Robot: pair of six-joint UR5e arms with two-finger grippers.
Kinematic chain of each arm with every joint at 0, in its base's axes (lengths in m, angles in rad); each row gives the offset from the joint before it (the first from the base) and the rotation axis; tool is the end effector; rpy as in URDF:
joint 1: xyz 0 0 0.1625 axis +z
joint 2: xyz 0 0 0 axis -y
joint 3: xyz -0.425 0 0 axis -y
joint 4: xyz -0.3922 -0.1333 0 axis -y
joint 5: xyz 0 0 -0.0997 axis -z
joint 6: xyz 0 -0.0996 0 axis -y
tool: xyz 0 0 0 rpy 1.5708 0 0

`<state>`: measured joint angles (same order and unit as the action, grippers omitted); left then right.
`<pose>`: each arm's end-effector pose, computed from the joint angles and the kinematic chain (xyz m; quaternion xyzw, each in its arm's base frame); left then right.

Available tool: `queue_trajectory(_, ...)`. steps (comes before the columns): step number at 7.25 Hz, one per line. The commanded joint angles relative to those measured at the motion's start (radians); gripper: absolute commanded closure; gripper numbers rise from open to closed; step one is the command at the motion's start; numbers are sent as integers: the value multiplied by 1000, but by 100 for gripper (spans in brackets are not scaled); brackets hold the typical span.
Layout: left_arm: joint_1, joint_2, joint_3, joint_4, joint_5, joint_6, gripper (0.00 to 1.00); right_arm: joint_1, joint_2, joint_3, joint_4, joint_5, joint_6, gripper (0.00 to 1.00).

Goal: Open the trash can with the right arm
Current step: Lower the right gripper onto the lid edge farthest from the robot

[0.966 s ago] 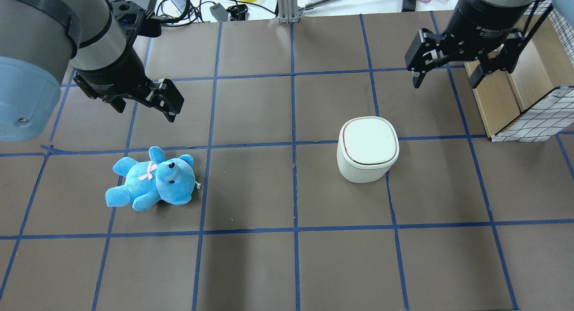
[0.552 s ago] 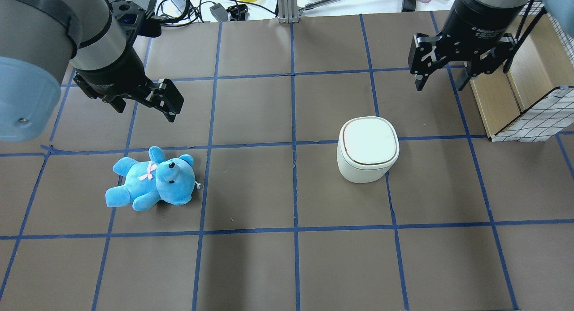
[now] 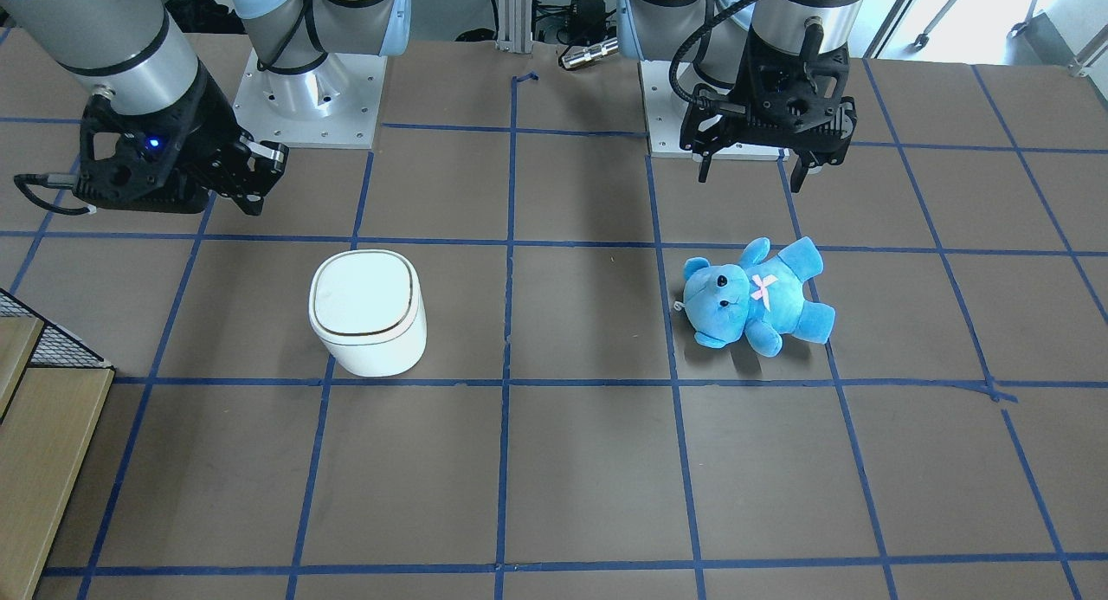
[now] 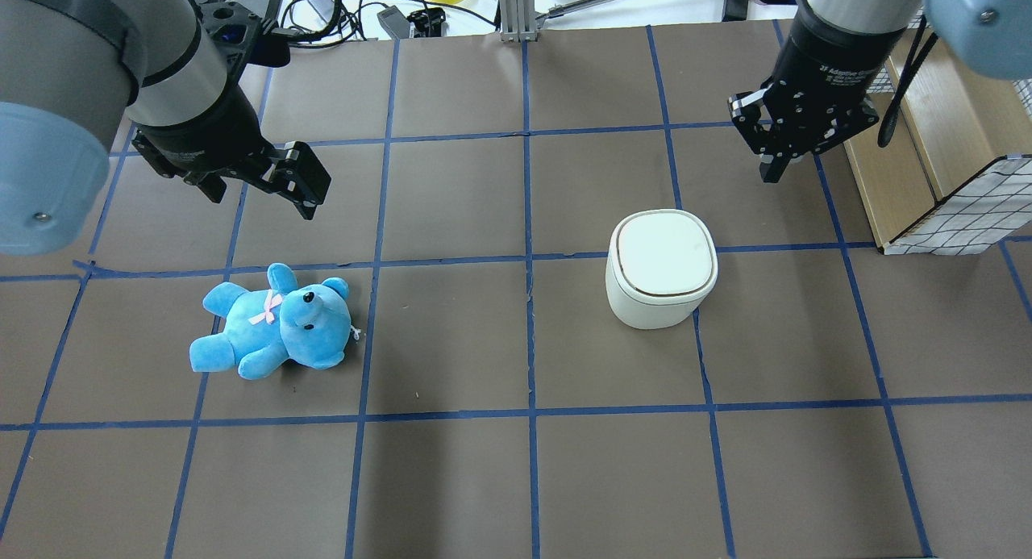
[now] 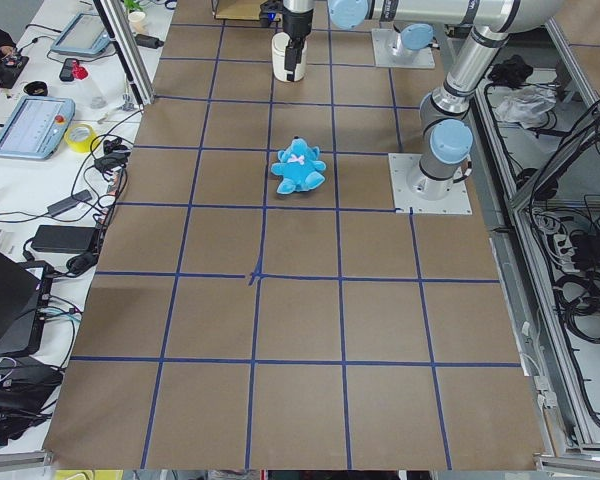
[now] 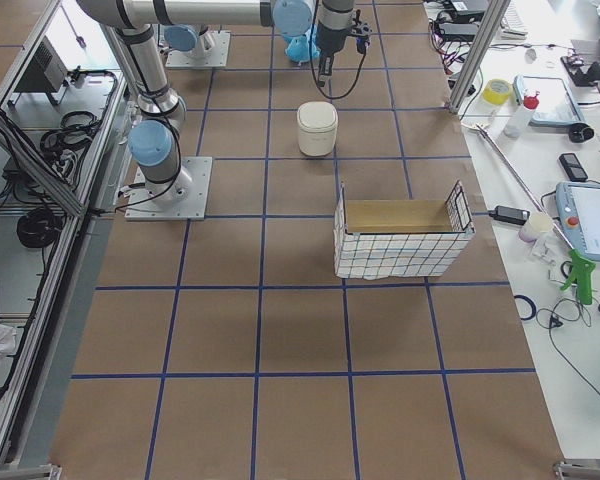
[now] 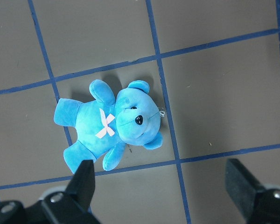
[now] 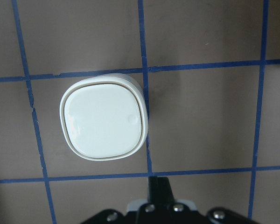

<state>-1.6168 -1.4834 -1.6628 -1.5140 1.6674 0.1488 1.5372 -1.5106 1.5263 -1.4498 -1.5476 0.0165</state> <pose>-0.1447 -0.4537 0.4903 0.0958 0.9939 -0.0235 0.0495 0.1186 -0.5072 0.4683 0.0258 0.9973 0.0682 0.0122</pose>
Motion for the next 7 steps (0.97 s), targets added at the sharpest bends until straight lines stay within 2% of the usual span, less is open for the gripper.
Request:
queue_trajectory(1,0,0,0,0,0,0,0,1,13,72,-56,15,0,100)
queue_trajectory(6,0,0,0,0,0,0,0,11,75,138,-133,43,-3,100)
queue_trajectory(7,0,0,0,0,0,0,0,11,87,161,-183,43,-1,100)
